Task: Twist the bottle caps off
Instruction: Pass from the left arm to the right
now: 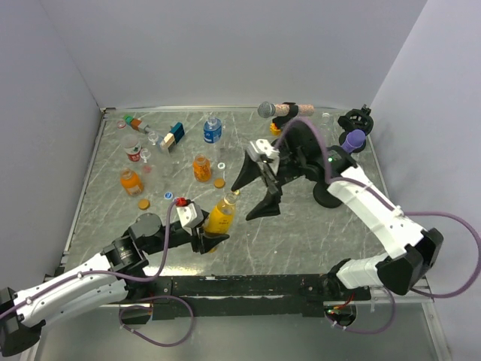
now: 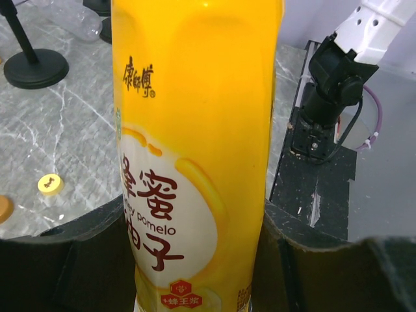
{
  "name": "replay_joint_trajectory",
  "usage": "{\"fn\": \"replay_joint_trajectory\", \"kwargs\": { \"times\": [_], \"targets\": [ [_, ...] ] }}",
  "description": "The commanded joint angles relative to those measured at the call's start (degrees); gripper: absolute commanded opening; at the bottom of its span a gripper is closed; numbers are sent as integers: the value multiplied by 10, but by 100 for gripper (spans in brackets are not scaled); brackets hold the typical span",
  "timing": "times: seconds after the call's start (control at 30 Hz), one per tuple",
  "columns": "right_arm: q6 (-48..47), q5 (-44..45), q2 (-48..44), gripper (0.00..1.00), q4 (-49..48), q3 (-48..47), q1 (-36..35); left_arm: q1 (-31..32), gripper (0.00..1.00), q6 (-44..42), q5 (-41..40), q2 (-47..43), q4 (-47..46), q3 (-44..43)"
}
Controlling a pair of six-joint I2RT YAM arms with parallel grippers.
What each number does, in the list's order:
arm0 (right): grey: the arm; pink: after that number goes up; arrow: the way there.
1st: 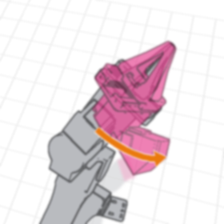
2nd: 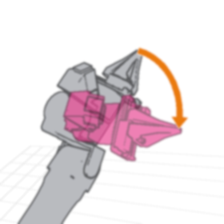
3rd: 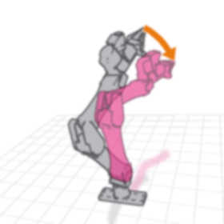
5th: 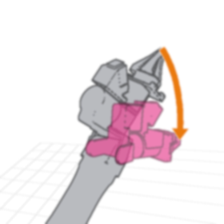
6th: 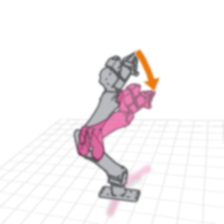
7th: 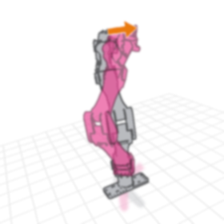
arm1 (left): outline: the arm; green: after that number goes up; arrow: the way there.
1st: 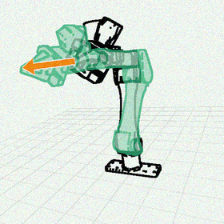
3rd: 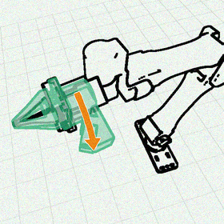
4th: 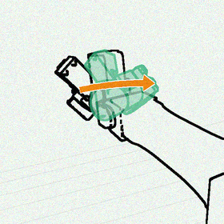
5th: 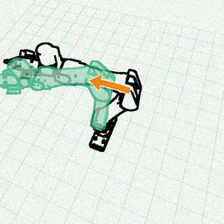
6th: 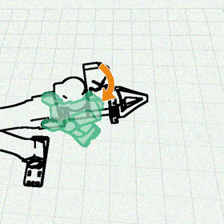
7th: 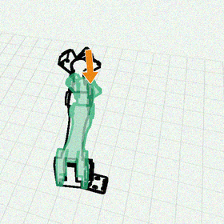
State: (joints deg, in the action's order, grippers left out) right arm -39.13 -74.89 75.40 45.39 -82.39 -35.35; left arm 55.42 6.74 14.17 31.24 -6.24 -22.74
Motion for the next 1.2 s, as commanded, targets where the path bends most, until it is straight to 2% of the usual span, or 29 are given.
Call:
{"fn": "replay_joint_trajectory", "kwargs": {
  "times": [0.0, 0.2, 0.47, 0.83, 0.93, 1.03, 1.17],
  "targets": [
    [118, -11, 6, 96, -93, 24, -28, -2, 26, 13, 23, 7, -119, -13],
    [152, 6, 5, 88, -118, 39, -38, -2, 26, 11, 16, 29, -132, -20],
    [180, 52, 10, 95, -139, 46, -60, -1, 26, 24, -14, 51, -156, -20],
    [207, 85, 30, 92, -151, 50, -68, -2, 26, 40, -34, 83, -205, -20],
    [212, 91, 33, 86, -158, 55, -68, -2, 26, 42, -34, 88, -211, -21],
    [211, 91, 37, 75, -156, 56, -68, -2, 26, 43, -35, 91, -216, -20],
    [209, 87, 41, 49, -151, 50, -68, -2, 27, 48, -39, 91, -220, -19]
  ]
}}
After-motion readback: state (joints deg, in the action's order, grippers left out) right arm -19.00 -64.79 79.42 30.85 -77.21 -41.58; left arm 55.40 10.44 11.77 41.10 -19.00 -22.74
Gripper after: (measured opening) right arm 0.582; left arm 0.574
